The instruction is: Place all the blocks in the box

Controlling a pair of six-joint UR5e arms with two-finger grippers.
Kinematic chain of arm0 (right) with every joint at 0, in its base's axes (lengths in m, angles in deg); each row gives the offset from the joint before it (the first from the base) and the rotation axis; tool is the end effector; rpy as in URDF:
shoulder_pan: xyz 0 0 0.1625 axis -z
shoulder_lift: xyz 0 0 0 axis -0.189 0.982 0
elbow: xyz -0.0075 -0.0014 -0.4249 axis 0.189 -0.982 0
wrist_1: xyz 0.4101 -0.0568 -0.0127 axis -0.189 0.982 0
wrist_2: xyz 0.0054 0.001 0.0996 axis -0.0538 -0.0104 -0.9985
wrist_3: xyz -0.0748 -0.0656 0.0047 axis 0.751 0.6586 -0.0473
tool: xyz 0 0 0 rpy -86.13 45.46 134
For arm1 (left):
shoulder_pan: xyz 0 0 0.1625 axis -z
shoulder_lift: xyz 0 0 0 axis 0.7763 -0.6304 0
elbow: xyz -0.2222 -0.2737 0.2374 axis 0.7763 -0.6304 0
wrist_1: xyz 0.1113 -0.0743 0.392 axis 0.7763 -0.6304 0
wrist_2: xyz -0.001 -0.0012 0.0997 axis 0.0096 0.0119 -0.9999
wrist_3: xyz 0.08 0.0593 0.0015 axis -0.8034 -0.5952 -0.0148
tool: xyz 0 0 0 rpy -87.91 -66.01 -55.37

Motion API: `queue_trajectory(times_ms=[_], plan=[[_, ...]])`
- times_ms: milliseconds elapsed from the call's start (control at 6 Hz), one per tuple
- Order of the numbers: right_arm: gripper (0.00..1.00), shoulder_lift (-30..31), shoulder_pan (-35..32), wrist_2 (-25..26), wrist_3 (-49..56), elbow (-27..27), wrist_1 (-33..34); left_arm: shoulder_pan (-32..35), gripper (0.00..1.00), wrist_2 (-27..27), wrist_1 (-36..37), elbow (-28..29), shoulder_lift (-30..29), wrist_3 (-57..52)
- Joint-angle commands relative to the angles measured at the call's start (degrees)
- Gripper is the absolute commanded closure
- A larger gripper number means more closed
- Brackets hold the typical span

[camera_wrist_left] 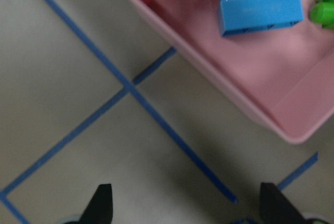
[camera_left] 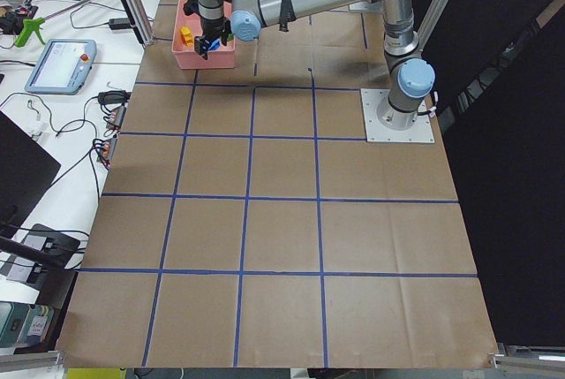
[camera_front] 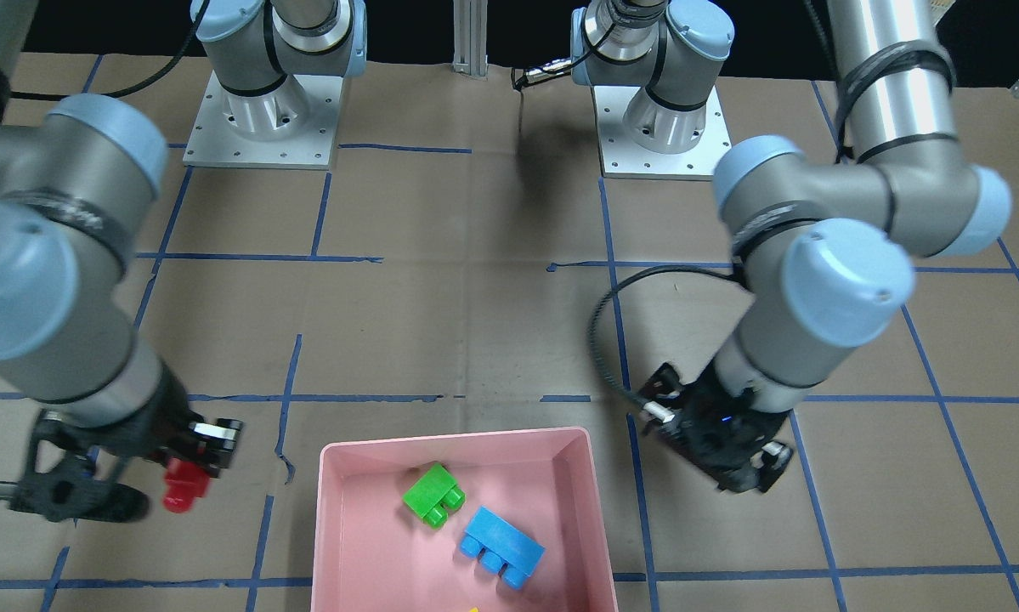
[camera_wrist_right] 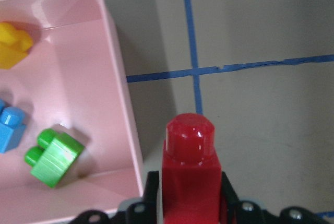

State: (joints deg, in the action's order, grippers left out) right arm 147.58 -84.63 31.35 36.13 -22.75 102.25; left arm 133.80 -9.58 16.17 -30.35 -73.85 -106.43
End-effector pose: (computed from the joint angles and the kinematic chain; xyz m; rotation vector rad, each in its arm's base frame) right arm 0.2001 -0.7031 0.3828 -0.1506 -3.1303 0.1592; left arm -0.0647 -0.6243 0.3648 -0.8802 -2.9539 0.1222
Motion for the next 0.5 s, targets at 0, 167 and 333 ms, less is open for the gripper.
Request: queue_trajectory(times_ms=[0, 167, 333], plan=[[0.54, -7.8, -6.3, -3.7, -8.2, -7.5, 0.8, -2.1, 0.0, 0.1, -10.5, -5.0, 9.9, 16.2], [0.54, -9.5, -6.9, -3.8, -8.2, -8.0, 2.3, -1.1, 0.0, 0.1, -14.5, -5.6, 12.9, 21.3], [0.52, -10.0, -6.9, -3.8, -8.2, -7.9, 2.7, 2.3, 0.0, -0.8, -18.1, -5.5, 15.6, 21.8]])
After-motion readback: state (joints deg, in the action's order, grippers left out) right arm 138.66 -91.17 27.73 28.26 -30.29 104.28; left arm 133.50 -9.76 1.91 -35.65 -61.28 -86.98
